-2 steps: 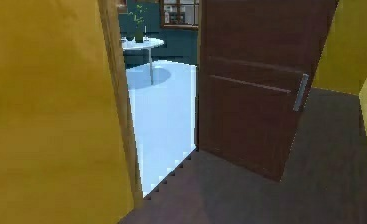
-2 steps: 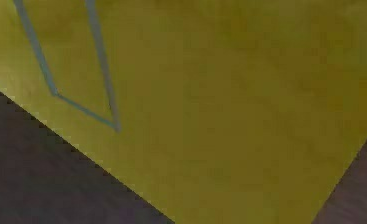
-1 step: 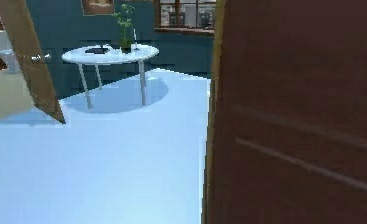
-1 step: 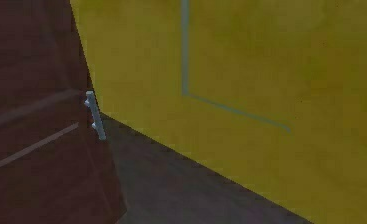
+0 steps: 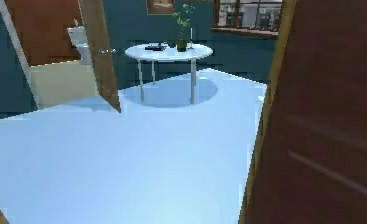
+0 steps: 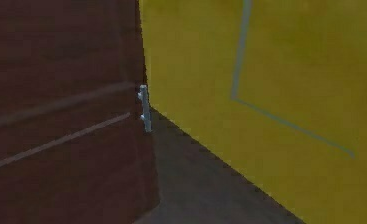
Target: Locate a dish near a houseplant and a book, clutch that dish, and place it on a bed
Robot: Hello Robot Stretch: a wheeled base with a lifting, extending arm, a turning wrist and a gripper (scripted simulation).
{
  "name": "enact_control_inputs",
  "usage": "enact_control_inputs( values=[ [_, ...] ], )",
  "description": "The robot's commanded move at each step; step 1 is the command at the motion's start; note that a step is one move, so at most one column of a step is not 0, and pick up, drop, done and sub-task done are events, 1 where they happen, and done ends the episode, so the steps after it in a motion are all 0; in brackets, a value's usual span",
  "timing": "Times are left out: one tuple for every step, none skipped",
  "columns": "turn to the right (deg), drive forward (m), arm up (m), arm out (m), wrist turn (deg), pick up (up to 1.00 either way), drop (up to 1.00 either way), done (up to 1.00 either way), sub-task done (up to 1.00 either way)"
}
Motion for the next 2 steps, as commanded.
enact_control_inputs(
  values=[
    [0.0, 1.0, 0.0, 0.0, 0.0, 0.0, 0.0, 0.0, 0.0],
    [0.0, 1.0, 0.0, 0.0, 0.0, 0.0, 0.0, 0.0, 0.0]
  ],
)
